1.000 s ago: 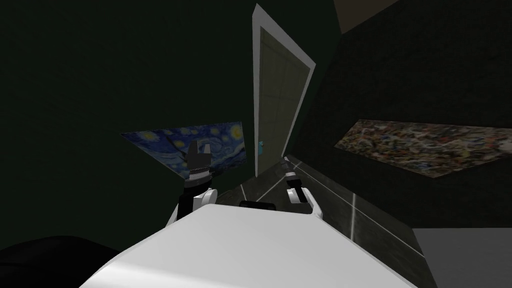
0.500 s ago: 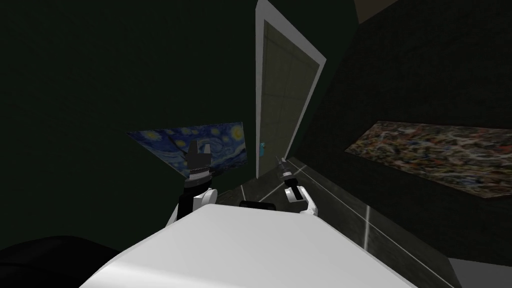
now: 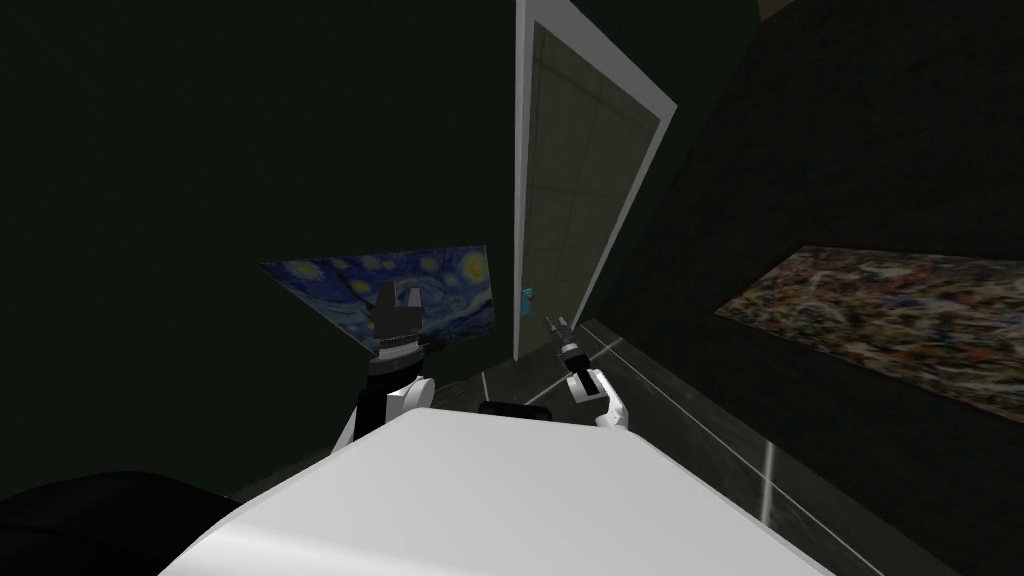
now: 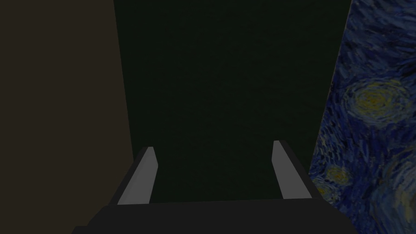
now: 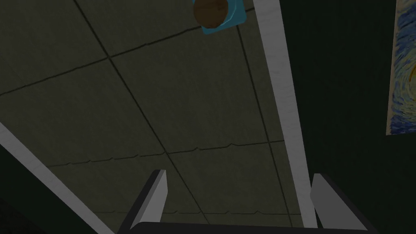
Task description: Pull the door open
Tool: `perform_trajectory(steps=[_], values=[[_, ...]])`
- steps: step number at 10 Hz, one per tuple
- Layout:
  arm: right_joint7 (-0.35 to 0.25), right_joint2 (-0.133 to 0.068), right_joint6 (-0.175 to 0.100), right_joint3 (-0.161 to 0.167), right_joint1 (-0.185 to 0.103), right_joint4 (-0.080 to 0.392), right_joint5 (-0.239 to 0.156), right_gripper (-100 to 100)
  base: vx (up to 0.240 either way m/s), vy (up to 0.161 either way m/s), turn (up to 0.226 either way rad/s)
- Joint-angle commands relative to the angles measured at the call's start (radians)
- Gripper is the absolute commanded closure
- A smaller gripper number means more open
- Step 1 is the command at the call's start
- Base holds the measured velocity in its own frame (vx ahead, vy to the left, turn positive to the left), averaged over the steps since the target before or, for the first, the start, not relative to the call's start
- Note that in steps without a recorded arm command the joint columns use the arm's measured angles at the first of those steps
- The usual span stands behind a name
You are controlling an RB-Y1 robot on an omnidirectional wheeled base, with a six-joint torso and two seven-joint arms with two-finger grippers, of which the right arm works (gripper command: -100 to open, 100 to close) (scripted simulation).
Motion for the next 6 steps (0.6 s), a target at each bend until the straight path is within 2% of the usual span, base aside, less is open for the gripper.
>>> perform_trajectory(steps=[1, 6], values=[[0.024, -0.003, 0.003, 0.006, -0.017, 0.030, 0.019, -100, 0.082, -0.069, 0.130], [0.098, -0.012, 0.012, 0.027, -0.068, 0.125, 0.082, -100, 0.076, -0.070, 0.115]])
